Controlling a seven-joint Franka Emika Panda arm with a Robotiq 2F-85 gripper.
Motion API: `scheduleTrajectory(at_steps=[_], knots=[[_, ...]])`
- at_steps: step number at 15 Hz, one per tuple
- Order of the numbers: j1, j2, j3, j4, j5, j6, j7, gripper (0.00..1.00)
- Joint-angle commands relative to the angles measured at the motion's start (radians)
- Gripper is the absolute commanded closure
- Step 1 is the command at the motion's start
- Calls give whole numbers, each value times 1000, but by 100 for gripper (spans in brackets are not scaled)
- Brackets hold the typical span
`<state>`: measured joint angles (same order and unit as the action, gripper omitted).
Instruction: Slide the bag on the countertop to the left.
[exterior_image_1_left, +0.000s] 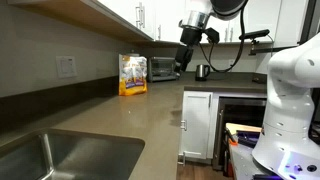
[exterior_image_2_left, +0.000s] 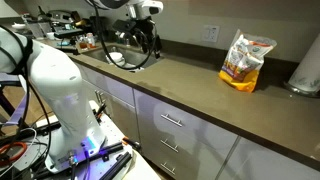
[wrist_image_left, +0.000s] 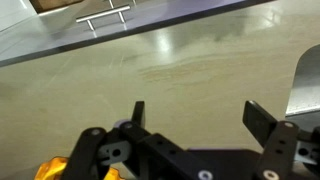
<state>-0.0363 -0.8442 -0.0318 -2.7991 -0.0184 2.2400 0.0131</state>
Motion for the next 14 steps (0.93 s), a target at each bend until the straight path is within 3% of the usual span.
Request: scheduleTrajectory(at_steps=[1, 10, 14], knots=[[-3, 1, 2, -3, 3, -3, -2, 0], [-3, 4, 2, -8, 3, -3, -2, 0], [-51, 49, -28, 26, -96, 36, -73, 0]])
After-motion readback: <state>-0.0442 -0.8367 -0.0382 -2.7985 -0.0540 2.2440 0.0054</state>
